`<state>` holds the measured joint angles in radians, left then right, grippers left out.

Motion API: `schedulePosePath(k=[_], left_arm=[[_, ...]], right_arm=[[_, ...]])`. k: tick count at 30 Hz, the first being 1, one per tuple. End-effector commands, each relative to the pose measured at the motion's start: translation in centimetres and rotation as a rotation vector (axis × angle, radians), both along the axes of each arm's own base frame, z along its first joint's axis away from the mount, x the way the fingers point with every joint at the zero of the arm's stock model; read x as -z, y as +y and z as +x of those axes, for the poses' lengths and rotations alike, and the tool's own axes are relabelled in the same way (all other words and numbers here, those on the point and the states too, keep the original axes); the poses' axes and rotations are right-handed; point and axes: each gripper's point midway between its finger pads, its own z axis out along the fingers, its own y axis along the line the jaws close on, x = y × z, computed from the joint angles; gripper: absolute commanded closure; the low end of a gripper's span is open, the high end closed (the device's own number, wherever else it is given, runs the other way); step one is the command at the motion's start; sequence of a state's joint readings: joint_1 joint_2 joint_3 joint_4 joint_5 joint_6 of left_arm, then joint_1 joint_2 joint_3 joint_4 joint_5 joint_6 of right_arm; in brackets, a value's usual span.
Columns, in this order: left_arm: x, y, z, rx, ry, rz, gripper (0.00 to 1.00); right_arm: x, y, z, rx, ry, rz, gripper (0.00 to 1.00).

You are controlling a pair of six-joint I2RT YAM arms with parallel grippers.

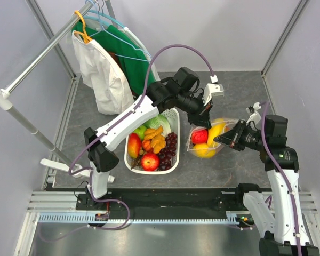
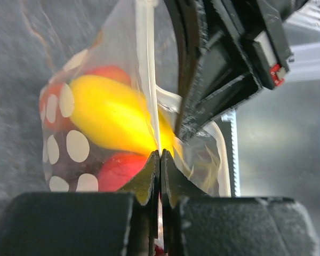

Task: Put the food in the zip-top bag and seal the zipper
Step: Adjust the zipper food storage bag at the center of the board.

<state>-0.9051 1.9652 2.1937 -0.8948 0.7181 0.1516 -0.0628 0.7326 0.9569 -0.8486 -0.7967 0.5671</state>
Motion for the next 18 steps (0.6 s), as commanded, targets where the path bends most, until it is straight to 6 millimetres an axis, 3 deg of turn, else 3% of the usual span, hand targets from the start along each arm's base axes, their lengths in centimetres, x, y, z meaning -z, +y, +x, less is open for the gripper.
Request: schedulePosePath(k=[1,10,18], left_arm=[[3.1,0.4,-1.9,0.045,0.158,0.075,0.98],[6.0,0.0,-2.8,0.05,0.259,0.139,0.98],[5.6,0.3,-4.7,0.087,0.366,0.132,0.6]], right_arm=[[3.0,-0.2,0.9,0.077,0.093,0.055,1.0],[3.9,-0.3,2.2,0.134,0.078,0.093,1.0],[4.4,-0.4,2.2,0.148,0.068,0.096,1.0]])
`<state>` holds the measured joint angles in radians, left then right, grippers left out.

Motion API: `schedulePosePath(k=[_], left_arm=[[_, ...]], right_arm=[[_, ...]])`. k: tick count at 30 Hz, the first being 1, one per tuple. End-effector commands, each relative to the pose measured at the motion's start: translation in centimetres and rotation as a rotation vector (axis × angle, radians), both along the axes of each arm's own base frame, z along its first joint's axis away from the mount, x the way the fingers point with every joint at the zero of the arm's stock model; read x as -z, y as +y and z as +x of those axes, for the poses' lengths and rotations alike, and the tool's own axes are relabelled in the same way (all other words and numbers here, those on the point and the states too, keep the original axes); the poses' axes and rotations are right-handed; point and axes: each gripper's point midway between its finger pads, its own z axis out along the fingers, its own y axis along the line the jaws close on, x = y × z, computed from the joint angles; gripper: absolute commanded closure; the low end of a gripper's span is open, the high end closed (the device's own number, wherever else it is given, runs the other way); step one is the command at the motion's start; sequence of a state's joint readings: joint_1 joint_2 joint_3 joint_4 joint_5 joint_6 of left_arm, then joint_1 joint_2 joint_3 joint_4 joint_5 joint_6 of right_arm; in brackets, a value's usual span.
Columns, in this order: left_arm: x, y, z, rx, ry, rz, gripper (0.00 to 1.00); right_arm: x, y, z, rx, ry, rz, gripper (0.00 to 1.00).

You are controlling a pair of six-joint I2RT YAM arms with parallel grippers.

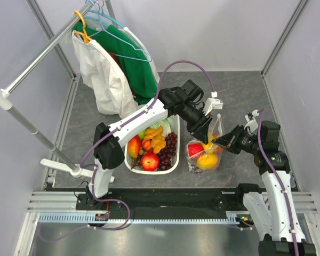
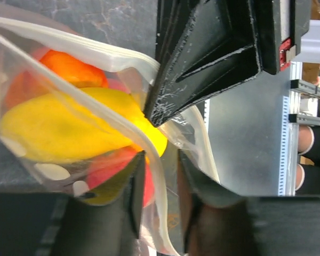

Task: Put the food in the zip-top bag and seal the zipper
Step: Adjust the zipper food storage bag at the center of the board.

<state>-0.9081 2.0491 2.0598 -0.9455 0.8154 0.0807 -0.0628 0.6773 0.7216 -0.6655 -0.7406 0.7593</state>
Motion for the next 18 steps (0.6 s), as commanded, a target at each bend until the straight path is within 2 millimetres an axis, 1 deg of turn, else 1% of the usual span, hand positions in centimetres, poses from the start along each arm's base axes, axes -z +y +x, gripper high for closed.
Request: schedulePosePath(k=[1,2,5,6,8,11,15,16,18], left_arm=[[-2.5,0.0,-2.4,0.039,0.094,-0.058,0.57],[-2.3,0.0,-2.5,0.041,0.102,-0.053,0.51],[-1.4,0.3,-2.8,0.022,0.139,-0.017,0.47],[-1.0,0.6,-2.9,0.017,0.148,-0.003,0.43],[-0.7,0.8,-2.7,0.009,0.147,0.005,0.41],[-0.7,0.9,-2.3,-0.013,0.114,0.015,0.4],[-1.9,0.7,-2.1,-0.016,0.09,-0.012,0.38],[-2.2,0.7,-2.2,-0.013,0.095,-0.017,0.26],[-2.7,0.7,-2.5,-0.001,0.106,-0.033,0.24]], right_arm=[[-0.4,-0.3,0.8,0.029,-0.05,0.0,1.0],[-0.3,-0.3,0.8,0.03,-0.054,-0.006,1.0],[0.1,-0.3,0.9,0.038,-0.049,-0.016,1.0],[0.2,-0.4,1.0,0.04,-0.056,-0.026,1.0],[0.7,-0.6,1.1,0.052,-0.055,-0.057,1.0],[0.9,-0.7,1.3,0.065,-0.051,-0.074,1.0],[0.6,-0.4,1.5,0.075,-0.062,-0.077,1.0],[0.5,-0.4,1.5,0.076,-0.067,-0.079,1.0],[0.3,-0.3,1.7,0.08,-0.076,-0.089,1.0]])
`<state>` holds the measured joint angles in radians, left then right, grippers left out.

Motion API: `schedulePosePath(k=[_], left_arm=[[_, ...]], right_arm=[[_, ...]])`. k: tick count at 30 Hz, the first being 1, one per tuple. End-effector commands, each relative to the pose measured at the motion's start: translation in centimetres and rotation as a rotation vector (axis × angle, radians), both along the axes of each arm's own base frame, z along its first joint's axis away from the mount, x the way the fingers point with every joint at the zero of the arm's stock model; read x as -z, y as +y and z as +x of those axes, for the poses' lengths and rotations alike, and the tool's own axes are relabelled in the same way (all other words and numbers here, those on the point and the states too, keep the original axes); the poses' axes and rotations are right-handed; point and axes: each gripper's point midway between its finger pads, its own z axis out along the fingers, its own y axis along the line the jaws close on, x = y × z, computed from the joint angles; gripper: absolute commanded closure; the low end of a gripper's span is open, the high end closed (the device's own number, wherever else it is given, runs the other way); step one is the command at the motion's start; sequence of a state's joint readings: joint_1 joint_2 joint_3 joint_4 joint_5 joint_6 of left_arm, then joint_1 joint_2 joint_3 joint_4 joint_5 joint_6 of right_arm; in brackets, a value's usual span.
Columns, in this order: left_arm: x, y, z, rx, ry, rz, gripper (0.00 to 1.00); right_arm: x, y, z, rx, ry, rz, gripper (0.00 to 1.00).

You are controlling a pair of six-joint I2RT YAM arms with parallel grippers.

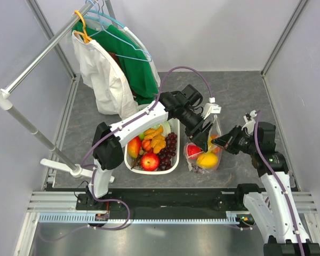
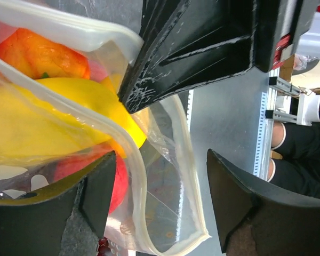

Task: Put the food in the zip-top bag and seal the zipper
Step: Adjust the zipper food storage bag at the center of the board.

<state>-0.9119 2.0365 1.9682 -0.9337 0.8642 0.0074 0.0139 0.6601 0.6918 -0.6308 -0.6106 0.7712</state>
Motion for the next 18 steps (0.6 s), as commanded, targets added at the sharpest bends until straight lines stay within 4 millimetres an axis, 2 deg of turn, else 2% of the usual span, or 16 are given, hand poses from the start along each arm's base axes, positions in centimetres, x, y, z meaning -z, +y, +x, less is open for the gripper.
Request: schedulePosePath(k=[1,4,8,10,12,15,16,17,18], left_arm=[[-4.4,-0.1,-0.9,0.008,-0.018,-0.089,0.23],[-4.0,-0.1,-1.2,0.009,-0.015,-0.075,0.23],[-2.7,-0.3,-0.8,-0.015,-0.092,-0.03,0.23],[-2.3,-0.5,-0.7,-0.023,-0.123,-0.014,0.29],[-1.6,-0.5,0.3,-0.042,-0.205,0.015,0.34],[-0.9,0.0,1.2,-0.059,-0.247,0.064,0.58],[-0.7,0.2,1.4,-0.049,-0.268,0.074,0.75],[-0.5,0.5,1.9,-0.056,-0.298,0.095,0.83],[-0.6,0.8,2.0,-0.054,-0.314,0.11,0.92]], right_arm=[[-1.0,-0.2,1.2,0.043,-0.063,-0.024,1.0],[-1.0,-0.1,1.5,0.053,-0.063,-0.018,1.0],[-1.4,0.1,1.9,0.058,-0.066,-0.004,1.0],[-1.5,0.3,2.1,0.06,-0.071,-0.003,1.0],[-1.7,0.4,2.2,0.056,-0.079,-0.001,1.0],[-1.9,0.4,2.2,0.047,-0.091,-0.013,1.0],[-2.1,0.4,2.1,0.04,-0.098,-0.018,0.99],[-2.3,0.4,2.1,0.033,-0.107,-0.029,0.94],[-3.1,0.3,2.0,0.023,-0.126,-0.042,0.8]])
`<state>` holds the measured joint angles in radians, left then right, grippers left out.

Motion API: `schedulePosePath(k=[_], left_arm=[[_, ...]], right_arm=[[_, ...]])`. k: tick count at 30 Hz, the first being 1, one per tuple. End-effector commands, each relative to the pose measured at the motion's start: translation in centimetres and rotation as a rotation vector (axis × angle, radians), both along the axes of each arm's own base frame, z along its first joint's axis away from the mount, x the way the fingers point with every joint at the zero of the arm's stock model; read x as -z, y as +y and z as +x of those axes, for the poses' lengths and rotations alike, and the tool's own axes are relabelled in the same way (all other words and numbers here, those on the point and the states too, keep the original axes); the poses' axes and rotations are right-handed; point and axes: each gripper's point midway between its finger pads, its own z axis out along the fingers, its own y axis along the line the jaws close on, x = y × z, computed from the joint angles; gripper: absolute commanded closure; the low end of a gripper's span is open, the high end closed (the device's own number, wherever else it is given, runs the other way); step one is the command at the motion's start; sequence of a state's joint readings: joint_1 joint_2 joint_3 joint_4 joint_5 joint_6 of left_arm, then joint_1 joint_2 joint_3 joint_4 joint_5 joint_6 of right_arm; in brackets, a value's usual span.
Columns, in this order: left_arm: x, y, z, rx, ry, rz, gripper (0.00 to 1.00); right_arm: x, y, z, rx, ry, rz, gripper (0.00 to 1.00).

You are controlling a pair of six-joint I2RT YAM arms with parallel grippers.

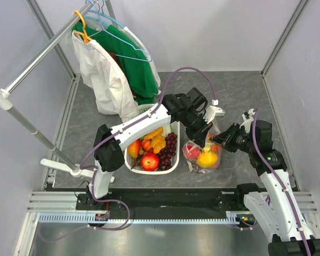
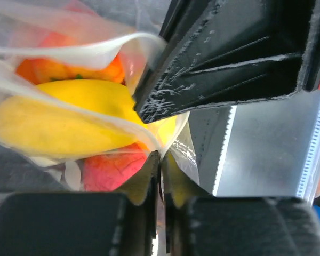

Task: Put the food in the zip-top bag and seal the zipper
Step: Adjust the zipper food storage bag at the center of the board, then zip the zipper food storage bag at the center of the board.

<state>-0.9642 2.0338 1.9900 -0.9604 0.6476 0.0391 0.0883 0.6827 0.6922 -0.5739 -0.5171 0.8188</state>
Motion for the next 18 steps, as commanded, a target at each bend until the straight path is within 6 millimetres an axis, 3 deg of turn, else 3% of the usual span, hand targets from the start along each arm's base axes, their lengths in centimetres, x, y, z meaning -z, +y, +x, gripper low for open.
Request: schedulePosePath(k=[1,3,4,9,14,18], left_arm=[[-2.5,1.3,1.5,0.028,-0.181,0.006,0.98],[-3.2,1.6,1.5,0.106,-0.253,-0.032,0.98],[-4.6,1.9,1.1,0.14,-0.292,-0.072,0.98],[-6.9,2.9,1.3,0.338,-0.515,-0.17,0.98],[-7.3,3.9,1.4,0.514,-0.691,-0.219,0.98],[-6.7,3.0,2.4,0.597,-0.775,-0.231,0.98]], right_arm=[[-3.3,-0.3,1.0,-0.028,-0.143,-0.068,0.73],[-5.3,-0.4,0.6,-0.077,-0.194,-0.119,0.52],[-5.5,-0.6,0.7,-0.131,-0.238,-0.187,0.47],[-10.1,-1.3,0.2,-0.25,-0.41,-0.362,0.19],[-11.0,-2.5,1.0,-0.348,-0.501,-0.505,0.17],[-10.7,-4.0,1.8,-0.408,-0.482,-0.542,0.17]])
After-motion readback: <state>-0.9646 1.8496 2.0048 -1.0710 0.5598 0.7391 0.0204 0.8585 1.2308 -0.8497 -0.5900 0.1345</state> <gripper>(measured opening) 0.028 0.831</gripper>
